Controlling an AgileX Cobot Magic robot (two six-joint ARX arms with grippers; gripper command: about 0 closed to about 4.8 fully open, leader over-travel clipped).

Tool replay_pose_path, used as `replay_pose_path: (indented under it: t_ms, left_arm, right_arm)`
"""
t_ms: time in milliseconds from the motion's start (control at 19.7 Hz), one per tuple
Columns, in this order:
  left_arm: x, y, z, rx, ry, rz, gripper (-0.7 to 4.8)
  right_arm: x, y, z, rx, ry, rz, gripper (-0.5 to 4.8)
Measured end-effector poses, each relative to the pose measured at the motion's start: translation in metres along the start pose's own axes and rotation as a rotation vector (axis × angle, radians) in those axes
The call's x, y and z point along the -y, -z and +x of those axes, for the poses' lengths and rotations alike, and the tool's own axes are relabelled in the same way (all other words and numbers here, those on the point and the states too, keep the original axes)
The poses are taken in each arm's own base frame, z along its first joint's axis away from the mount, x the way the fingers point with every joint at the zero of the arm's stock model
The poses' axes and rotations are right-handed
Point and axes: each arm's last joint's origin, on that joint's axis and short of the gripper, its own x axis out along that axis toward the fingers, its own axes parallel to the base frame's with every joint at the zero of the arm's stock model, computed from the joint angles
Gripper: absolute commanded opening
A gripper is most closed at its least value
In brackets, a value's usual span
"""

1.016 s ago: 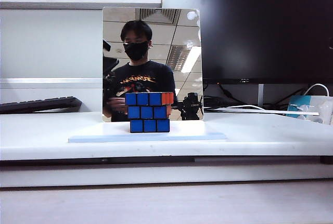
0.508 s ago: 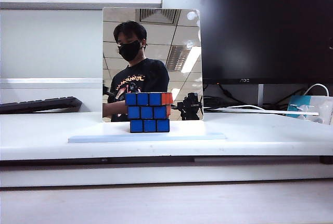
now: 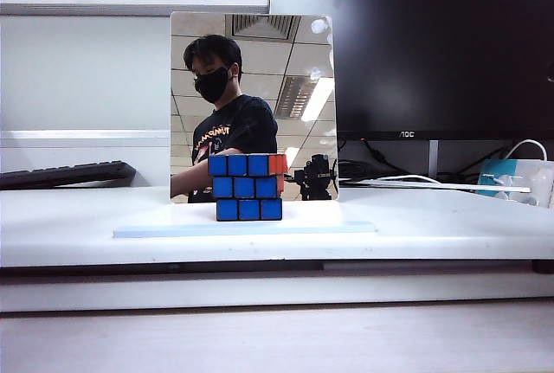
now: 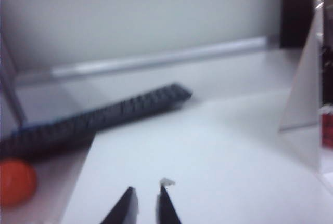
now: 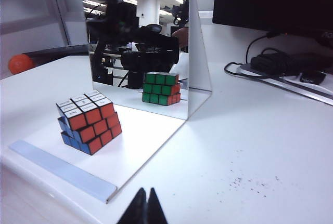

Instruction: Move the the Rubik's Cube near the mirror.

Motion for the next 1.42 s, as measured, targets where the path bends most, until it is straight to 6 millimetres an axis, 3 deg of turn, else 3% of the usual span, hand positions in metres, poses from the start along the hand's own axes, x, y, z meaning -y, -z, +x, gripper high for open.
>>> replay_pose_path:
  t_ms: [356, 1422]
  left_arm:
    - [0.006, 0.035, 0.006, -0.056, 0.067, -0.075, 0.62]
    - [0.005, 0.032, 0.007, -0.028, 0.045, -0.156, 0.62]
  right_arm:
    - [0.0, 0.0, 0.0, 0.0, 0.0, 0.0, 0.0]
    - [0.0, 0.0, 0.0, 0.0, 0.0, 0.0, 0.0]
